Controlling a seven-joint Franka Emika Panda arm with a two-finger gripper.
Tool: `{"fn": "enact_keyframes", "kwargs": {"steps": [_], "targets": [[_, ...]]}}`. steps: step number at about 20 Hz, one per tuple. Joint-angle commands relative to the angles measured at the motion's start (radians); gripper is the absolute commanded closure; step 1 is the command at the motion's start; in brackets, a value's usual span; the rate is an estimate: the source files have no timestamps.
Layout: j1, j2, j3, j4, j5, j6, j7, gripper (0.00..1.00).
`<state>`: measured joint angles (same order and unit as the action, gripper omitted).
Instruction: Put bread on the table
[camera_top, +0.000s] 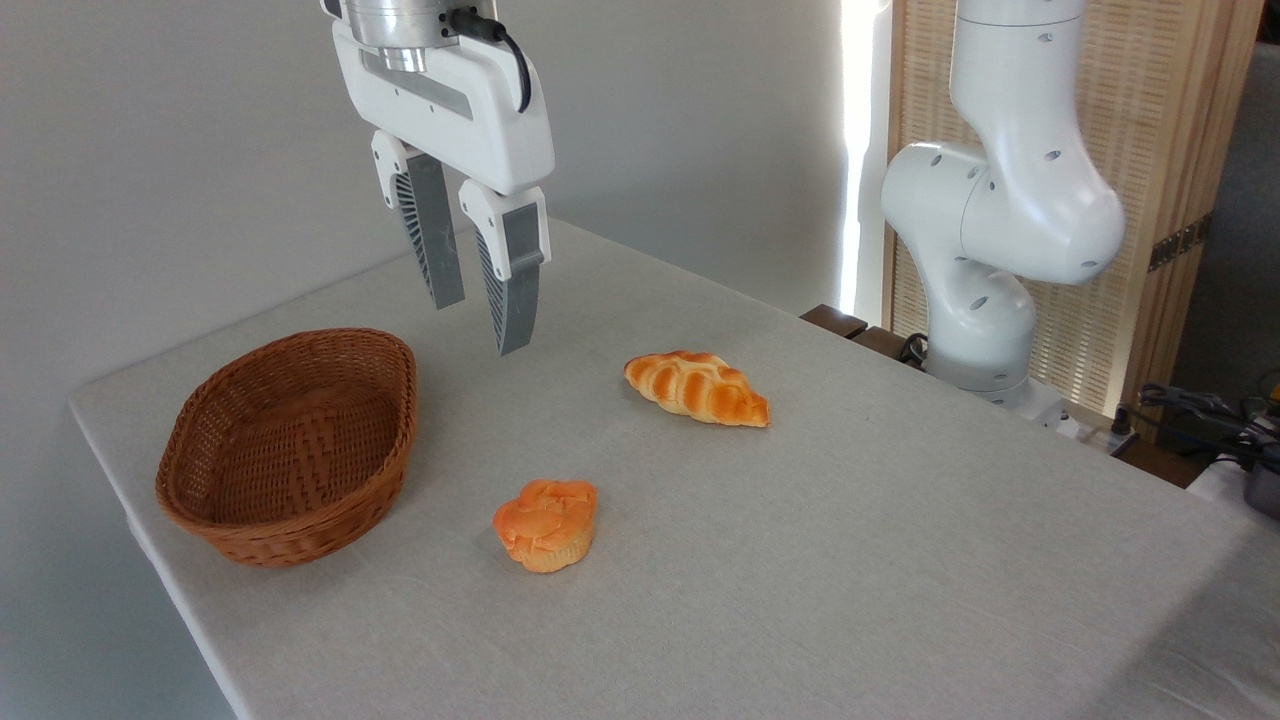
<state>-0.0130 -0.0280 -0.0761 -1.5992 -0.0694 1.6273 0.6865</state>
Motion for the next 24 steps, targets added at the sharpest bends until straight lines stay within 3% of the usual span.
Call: {"fn": "enact_keyframes", "kwargs": {"steps": [1,4,11,14,24], "targets": [[-0.045,0.005,0.061,0.018,0.011,-0.018,-0.004,0.0],[-0.061,0.005,0.088,0.018,0.01,-0.018,-0.005,0.0],[-0.061,0.007,0.09,0.018,0.013,-0.018,-0.013,0.0],[-0.061,0.007,0.088,0.018,0.045,-0.02,-0.015,0.0],[-0.061,0.007,0.09,0.016,0.046,-0.02,-0.021,0.0]]}}
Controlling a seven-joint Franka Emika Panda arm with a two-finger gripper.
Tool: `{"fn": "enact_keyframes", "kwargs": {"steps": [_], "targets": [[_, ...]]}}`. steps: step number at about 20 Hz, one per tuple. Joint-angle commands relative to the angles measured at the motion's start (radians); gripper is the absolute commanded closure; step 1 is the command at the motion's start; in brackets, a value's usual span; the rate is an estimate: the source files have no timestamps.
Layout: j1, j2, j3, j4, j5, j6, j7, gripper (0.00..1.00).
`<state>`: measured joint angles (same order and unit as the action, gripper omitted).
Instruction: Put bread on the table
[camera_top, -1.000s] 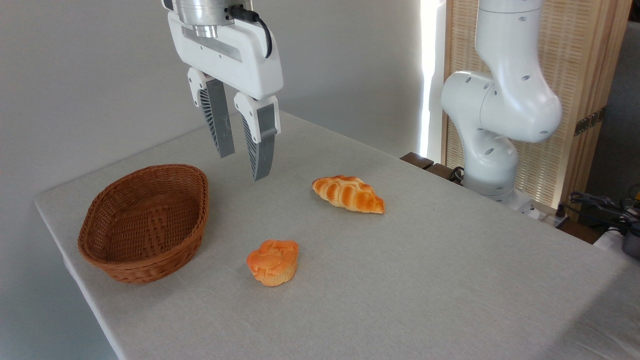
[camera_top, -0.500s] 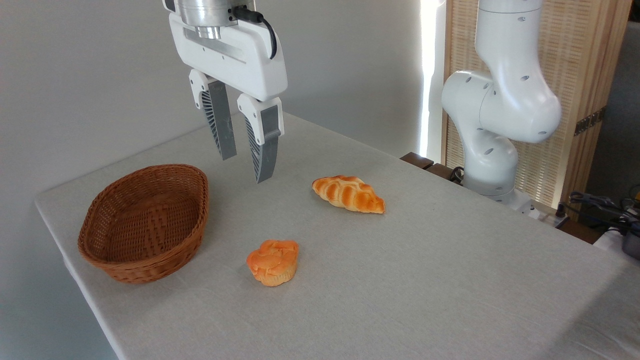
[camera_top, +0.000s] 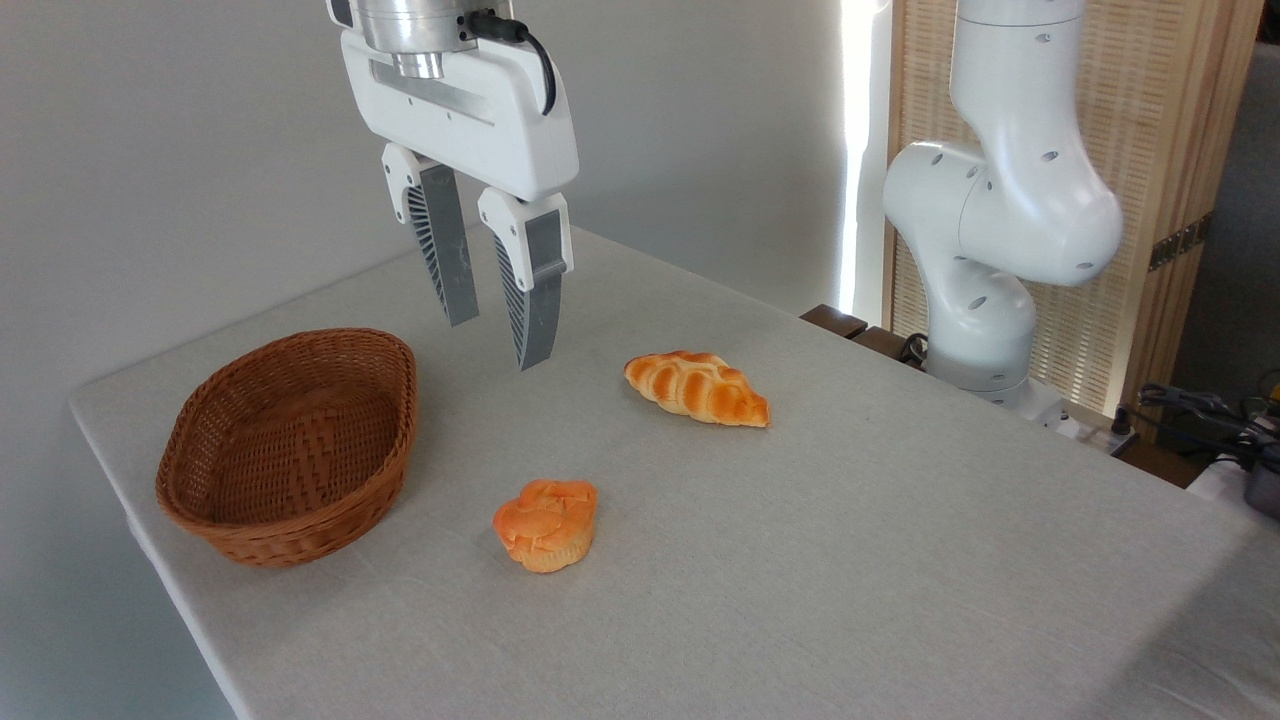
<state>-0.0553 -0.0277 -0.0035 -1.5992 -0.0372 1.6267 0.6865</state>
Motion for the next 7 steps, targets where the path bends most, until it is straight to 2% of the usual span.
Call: {"fn": "enact_keyframes", "kwargs": {"steps": [1,7], "targets": [[-0.018,0.006,0.017,0.016,0.014,-0.021,-0.019,0.0],[-0.018,0.006,0.017,0.016,0.014,-0.044,-0.01,0.0]]}}
